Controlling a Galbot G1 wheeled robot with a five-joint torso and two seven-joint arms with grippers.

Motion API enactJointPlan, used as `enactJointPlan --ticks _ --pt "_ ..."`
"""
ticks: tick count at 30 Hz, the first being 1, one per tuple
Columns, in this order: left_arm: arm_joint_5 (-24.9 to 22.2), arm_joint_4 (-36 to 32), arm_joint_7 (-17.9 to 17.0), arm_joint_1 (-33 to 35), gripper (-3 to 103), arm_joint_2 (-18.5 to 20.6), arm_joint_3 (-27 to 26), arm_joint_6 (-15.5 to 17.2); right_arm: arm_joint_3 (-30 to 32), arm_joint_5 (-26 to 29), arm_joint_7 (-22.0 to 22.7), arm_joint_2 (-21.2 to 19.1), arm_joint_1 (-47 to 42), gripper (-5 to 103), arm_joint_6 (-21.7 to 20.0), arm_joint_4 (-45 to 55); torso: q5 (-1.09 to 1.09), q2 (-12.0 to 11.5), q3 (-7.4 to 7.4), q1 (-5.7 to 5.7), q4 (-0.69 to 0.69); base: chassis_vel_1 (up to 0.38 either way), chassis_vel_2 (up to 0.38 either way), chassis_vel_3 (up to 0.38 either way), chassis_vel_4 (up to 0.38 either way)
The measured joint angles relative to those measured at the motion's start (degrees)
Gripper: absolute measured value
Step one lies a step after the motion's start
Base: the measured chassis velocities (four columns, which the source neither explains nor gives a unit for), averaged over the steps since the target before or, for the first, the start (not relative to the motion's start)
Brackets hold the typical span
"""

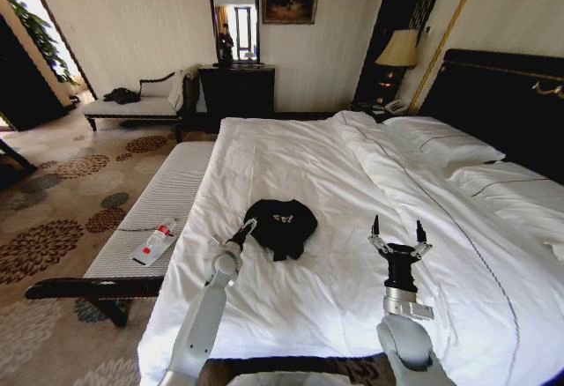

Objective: Fold the clothes on the bed.

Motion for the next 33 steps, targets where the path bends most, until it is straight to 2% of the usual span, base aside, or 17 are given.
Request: enactJointPlan --ticks 3,5,7,8,9,11,12,13,15,16,17,21,22,24,26,29,33 --pt "0.8 0.7 -0.3 -0.7 94 -0.1 0.0 -0.4 0.0 0.0 0.0 0.1 0.0 100 0.2 -0.4 0.00 0.0 0.00 0.00 0.00 0.000 0.000 0.000 0.000" --pt "0.9 0.7 -0.4 -0.8 94 -0.1 -0.1 -0.5 0.0 0.0 0.0 0.1 0.0 100 0.2 -0.4 0.00 0.0 0.00 0.00 0.00 0.000 0.000 0.000 0.000" --pt "0.9 0.7 -0.7 -0.9 78 0.2 -0.2 -0.5 0.0 0.0 -0.1 0.2 0.1 100 0.5 -0.9 0.00 0.0 0.00 0.00 0.00 0.000 0.000 0.000 0.000" --pt "0.9 0.5 -0.8 -0.8 78 0.4 -0.2 -0.5 -0.1 0.0 -0.1 0.2 0.2 100 0.5 -1.1 0.00 0.0 0.00 -0.01 0.01 0.000 0.000 0.000 0.000" --pt "0.9 0.4 -0.8 -0.7 73 0.5 -0.1 -0.5 -0.1 0.0 -0.1 0.2 0.2 100 0.5 -1.1 0.00 0.0 0.00 -0.01 0.01 0.000 0.000 0.000 0.000" --pt "1.0 0.2 -0.8 -0.6 73 0.6 -0.1 -0.5 -0.1 0.0 -0.1 0.2 0.4 100 0.5 -1.2 0.00 0.0 0.00 -0.01 0.01 0.000 0.000 0.000 0.000" --pt "1.0 0.1 -0.8 -0.4 62 0.7 -0.1 -0.5 -0.2 0.0 -0.1 0.2 0.5 100 0.5 -1.3 0.00 0.0 0.00 -0.01 0.01 0.000 0.000 0.000 0.000" --pt "1.1 0.1 -0.8 -0.4 56 0.7 -0.1 -0.5 -0.2 0.0 -0.1 0.2 0.6 100 0.5 -1.3 0.00 0.0 0.00 -0.01 0.01 0.000 0.000 0.000 0.000" --pt "1.2 0.2 -0.8 -0.3 56 0.7 -0.2 -0.5 -0.3 -0.1 -0.1 0.2 0.6 100 0.5 -1.4 0.00 0.0 0.00 -0.01 0.01 0.000 0.000 0.000 0.000" --pt "1.3 0.3 -0.9 -0.3 50 0.6 -0.2 -0.5 -0.3 -0.1 -0.2 0.2 0.6 100 0.5 -1.4 0.00 0.0 0.00 -0.01 0.01 0.000 0.000 0.000 0.000" --pt "1.3 0.3 -0.9 -0.3 50 0.6 -0.2 -0.5 -0.3 -0.1 -0.2 0.2 0.6 100 0.5 -1.4 0.00 0.0 0.00 -0.01 0.01 0.000 0.000 0.000 0.000" --pt "1.8 0.6 -0.9 -0.2 29 0.2 -0.2 -0.4 -0.2 -0.1 -0.2 0.2 0.2 100 0.5 -1.0 0.00 0.0 0.00 -0.01 0.00 0.000 0.000 0.000 0.000" --pt "1.8 0.6 -0.9 -0.2 29 0.2 -0.2 -0.4 -0.2 -0.1 -0.2 0.2 0.2 100 0.5 -1.0 0.00 0.0 0.00 -0.01 0.00 0.000 0.000 0.000 0.000" --pt "1.9 0.7 -1.0 0.0 18 0.2 -0.3 -0.3 0.0 -0.1 -0.2 0.2 0.0 100 0.6 -0.7 0.00 0.0 0.00 -0.01 0.00 0.000 0.000 0.000 0.000" --pt "1.9 0.7 -1.0 0.0 18 0.2 -0.3 -0.3 0.0 -0.1 -0.2 0.2 -0.1 100 0.6 -0.7 0.00 0.0 0.00 -0.01 0.00 0.000 0.000 0.000 0.000" --pt "1.9 0.5 -1.3 0.2 3 0.2 -0.6 -0.3 0.1 -0.1 -0.2 0.1 -0.2 100 0.7 -0.7 0.00 0.0 0.00 -0.01 0.00 0.000 0.000 0.000 0.000" --pt "1.6 -0.9 -1.8 0.6 2 0.8 -1.2 -0.3 0.1 0.2 0.1 -0.2 0.2 100 0.6 -1.2 0.00 0.0 0.00 -0.01 0.00 0.000 0.000 0.000 0.000"
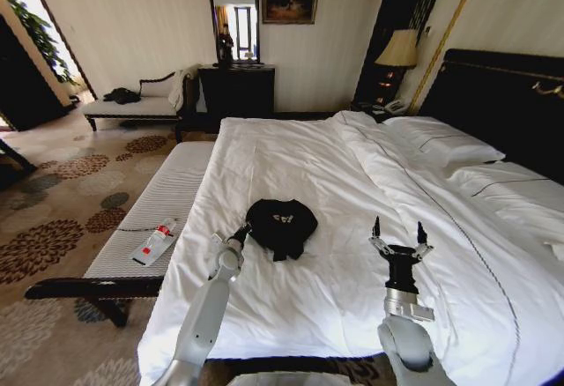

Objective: Fold the clothes on the bed.

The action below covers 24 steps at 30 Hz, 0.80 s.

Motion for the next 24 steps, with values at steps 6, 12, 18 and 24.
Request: enactJointPlan --ticks 6,12,18,24 --pt "-0.7 -2.5 -0.7 0.5 2 2.9 -0.7 0.2 -1.8 8.4 -0.8 -3.9 3.2 100 -3.4 -1.3 0.00 0.0 0.00 0.00 0.01 0.000 0.000 0.000 0.000" --pt "-0.9 -5.2 -1.0 1.4 2 6.4 -1.0 0.6 -6.4 22.8 -7.5 -13.1 10.3 100 -7.4 -6.3 0.00 0.0 0.00 0.00 0.01 0.000 0.000 0.000 0.000" --pt "0.2 -6.0 -1.0 2.4 2 6.6 -0.7 0.7 -15.4 39.1 -7.8 -19.5 20.9 100 -14.6 -11.7 0.00 0.0 0.00 0.00 0.03 0.000 0.000 0.000 0.000" --pt "0.7 -6.6 -1.0 2.4 2 6.2 -0.6 0.7 -25.7 55.1 -8.7 -22.4 32.2 100 -21.7 -19.5 0.01 0.0 0.01 0.01 0.00 0.000 0.000 0.000 0.000"
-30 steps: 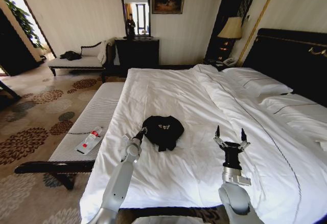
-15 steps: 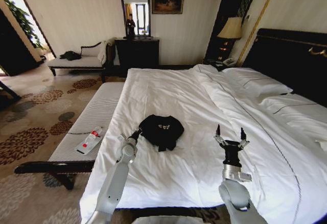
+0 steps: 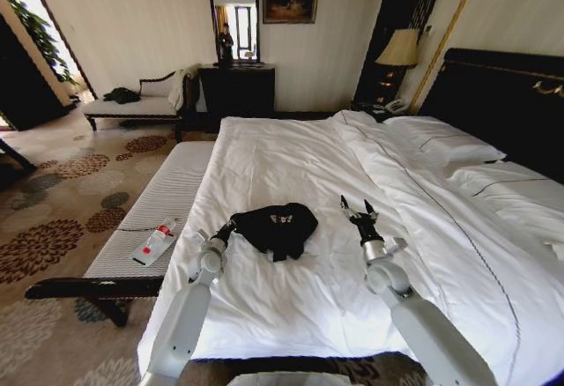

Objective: Fold the clothes on the bed.

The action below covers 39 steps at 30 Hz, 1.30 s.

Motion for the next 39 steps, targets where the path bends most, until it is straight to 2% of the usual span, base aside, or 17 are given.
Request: enactJointPlan --ticks 7,9,16,19,21,23,27,31,39 --pt "-0.1 -1.0 -0.1 -0.5 2 0.0 0.3 0.0 -7.3 5.9 -3.4 -0.3 8.0 100 -2.2 -8.4 0.00 0.0 0.00 0.00 0.00 0.000 0.000 0.000 0.000" --pt "-0.1 -1.2 -0.2 -0.6 2 -0.2 0.5 0.0 -10.3 8.2 -6.2 0.2 11.9 100 -2.7 -12.0 0.00 0.0 0.00 0.00 0.00 0.000 0.000 0.000 0.000" --pt "-0.1 -1.8 -0.2 -0.7 2 -0.4 0.4 0.0 -15.8 10.5 -11.7 1.5 19.4 100 -3.7 -20.2 -0.01 0.0 -0.01 0.00 0.02 0.000 0.000 0.000 0.000" --pt "-0.1 -2.0 -0.2 -1.0 2 -0.3 0.3 0.0 -17.2 10.4 -12.3 2.2 21.4 100 -3.8 -23.7 -0.01 0.0 0.00 0.00 0.02 0.000 0.000 0.000 0.000" --pt "-0.2 -2.0 -0.2 -1.7 2 -0.1 0.1 -0.1 -18.7 9.1 -13.3 3.6 23.8 100 -4.8 -29.9 -0.01 0.0 0.00 0.00 0.01 0.000 0.000 0.000 0.000" --pt "-0.2 -1.8 -0.2 -1.9 2 0.0 0.0 -0.1 -19.0 8.8 -13.7 3.9 24.2 100 -5.0 -31.0 -0.01 0.0 -0.01 0.00 0.00 0.000 0.000 0.000 0.000" --pt "-0.2 -1.0 -0.1 -3.2 2 0.0 -0.4 -0.2 -19.6 6.1 -19.2 5.4 25.6 100 -6.3 -37.5 0.00 0.0 -0.01 0.00 -0.01 0.000 0.000 0.000 0.000" --pt "-0.3 -0.9 -0.1 -3.7 2 0.1 -0.7 -0.2 -19.4 3.5 -22.0 6.4 26.8 100 -6.5 -40.5 0.00 0.0 -0.01 -0.01 0.01 0.000 0.000 0.000 0.000" --pt "-0.4 -1.1 -0.1 -4.0 2 0.2 -0.8 -0.3 -19.0 0.2 -23.6 8.1 28.6 100 -6.7 -45.8 -0.01 0.0 -0.01 -0.01 0.00 0.000 0.000 0.000 0.000"
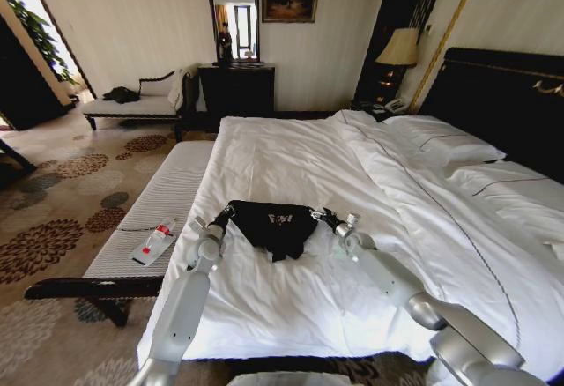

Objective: Fold the clothes on the bed.

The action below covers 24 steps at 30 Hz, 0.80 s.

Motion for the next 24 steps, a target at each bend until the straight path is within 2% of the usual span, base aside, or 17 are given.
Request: enactJointPlan --ticks 4,5,6,11,15,19,21,24 --pt "0.0 0.0 0.0 -0.2 2 0.3 -0.4 0.0 0.7 -1.9 -3.2 1.2 1.0 100 1.3 -3.1 0.00 0.0 0.00 0.00 0.00 0.000 0.000 0.000 0.000" --pt "-0.2 0.0 0.0 -0.2 2 0.7 -0.6 0.0 1.2 -3.2 -7.1 1.9 1.5 100 3.2 -5.0 0.00 0.0 0.00 0.00 0.02 0.000 0.000 0.000 0.000" --pt "-0.3 -0.1 0.0 -0.3 2 0.8 -0.7 0.0 1.3 -3.8 -8.6 2.1 1.7 100 3.8 -5.5 0.00 0.0 0.00 0.00 0.03 0.000 0.000 0.000 0.000" --pt "-0.4 -0.4 0.0 -0.1 2 0.4 -0.9 0.0 1.4 -5.3 -12.5 2.7 2.3 100 5.5 -6.7 0.00 0.0 0.00 0.00 -0.01 0.000 0.000 0.000 0.000" --pt "-0.2 -0.6 0.0 0.4 2 0.0 -1.1 -0.1 1.0 -7.1 -14.8 3.2 2.7 101 6.4 -7.1 0.00 0.0 0.00 0.00 0.01 0.000 0.000 0.000 0.000" --pt "-0.1 -0.6 0.0 0.5 2 0.0 -1.1 0.0 0.9 -9.9 -14.8 3.5 3.0 98 7.2 -7.5 -0.01 0.0 0.00 0.00 0.01 0.000 0.000 0.000 0.000" --pt "-0.2 -0.5 0.0 0.3 2 0.1 -1.2 0.0 0.9 -14.7 -12.6 3.8 3.1 97 7.8 -7.7 0.00 0.0 0.00 0.00 0.01 0.000 0.000 0.000 0.000" --pt "-0.2 -0.4 0.0 0.2 2 0.1 -1.2 -0.1 0.8 -16.7 -11.1 3.8 3.1 97 7.8 -7.7 0.00 0.0 -0.01 0.00 0.00 0.000 0.000 0.000 0.000"
